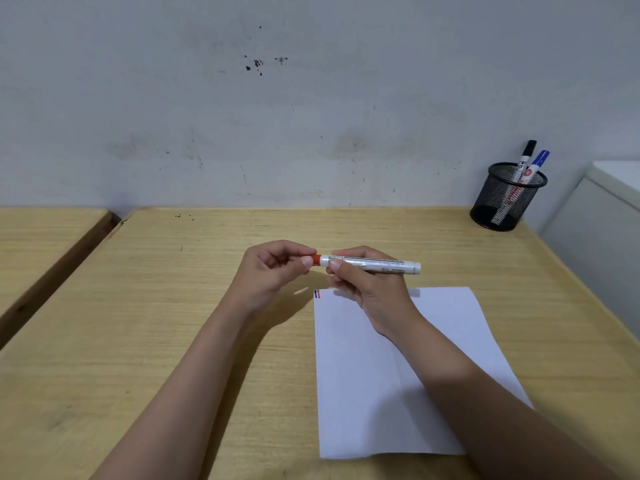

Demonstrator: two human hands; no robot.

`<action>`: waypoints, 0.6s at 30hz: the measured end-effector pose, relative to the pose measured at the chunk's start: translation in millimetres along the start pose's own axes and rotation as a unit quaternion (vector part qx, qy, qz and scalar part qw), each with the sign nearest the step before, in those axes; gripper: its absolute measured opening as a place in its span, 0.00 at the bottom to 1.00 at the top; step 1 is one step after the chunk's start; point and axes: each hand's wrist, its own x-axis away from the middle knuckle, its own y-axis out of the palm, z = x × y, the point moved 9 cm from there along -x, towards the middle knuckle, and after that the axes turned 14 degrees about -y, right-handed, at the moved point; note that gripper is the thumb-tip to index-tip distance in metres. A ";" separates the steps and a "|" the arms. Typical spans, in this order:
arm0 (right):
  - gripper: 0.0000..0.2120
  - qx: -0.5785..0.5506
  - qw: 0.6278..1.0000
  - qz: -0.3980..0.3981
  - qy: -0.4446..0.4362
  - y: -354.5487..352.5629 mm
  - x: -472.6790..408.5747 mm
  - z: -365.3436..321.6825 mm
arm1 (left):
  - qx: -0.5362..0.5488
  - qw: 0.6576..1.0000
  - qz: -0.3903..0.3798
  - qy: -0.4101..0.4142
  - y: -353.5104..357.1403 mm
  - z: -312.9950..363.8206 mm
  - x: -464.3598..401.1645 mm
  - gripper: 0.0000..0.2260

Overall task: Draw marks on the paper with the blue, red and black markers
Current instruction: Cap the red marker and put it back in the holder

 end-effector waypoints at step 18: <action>0.12 0.388 0.884 -0.048 -0.256 -3.1 -17.9 -106.4 | 0.028 0.986 0.165 0.002 3.9 33.9 7.1 0.03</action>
